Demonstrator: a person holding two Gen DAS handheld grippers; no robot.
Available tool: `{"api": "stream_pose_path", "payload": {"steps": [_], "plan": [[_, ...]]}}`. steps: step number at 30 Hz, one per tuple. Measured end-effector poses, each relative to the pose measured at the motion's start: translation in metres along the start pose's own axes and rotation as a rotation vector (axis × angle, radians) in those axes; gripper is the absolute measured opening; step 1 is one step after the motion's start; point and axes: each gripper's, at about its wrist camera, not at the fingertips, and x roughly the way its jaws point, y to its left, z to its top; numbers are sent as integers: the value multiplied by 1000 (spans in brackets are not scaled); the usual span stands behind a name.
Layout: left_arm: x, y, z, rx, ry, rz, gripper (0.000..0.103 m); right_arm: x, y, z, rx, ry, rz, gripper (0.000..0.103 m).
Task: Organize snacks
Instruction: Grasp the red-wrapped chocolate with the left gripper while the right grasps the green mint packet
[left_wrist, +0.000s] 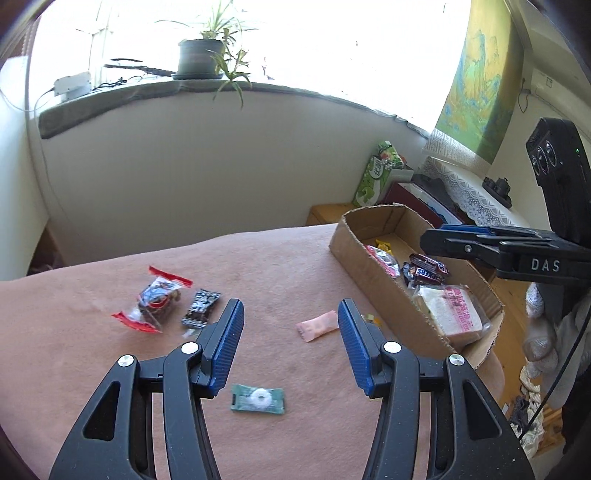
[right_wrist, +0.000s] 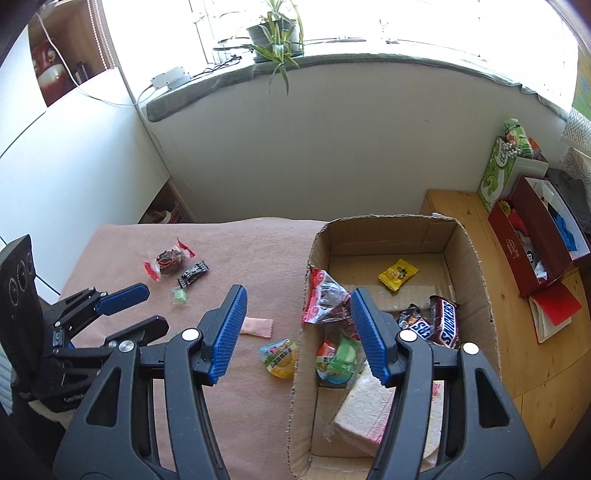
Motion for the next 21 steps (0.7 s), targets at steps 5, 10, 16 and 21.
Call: {"api": "stream_pose_path", "payload": {"steps": [5,10,16,21], "plan": [[-4,47,3,-83,-15,22,52,9,38,-8,-64,22,53,61],[4,89,4,-142,3,55,52,29,71,-19,-120,76,102,61],[21,121,4,-207,34,59,52,59,100,-33,-162,152,145,61],[33,120,8,-180,54,51,52,83,117,-47,-204,201,152,61]]}}
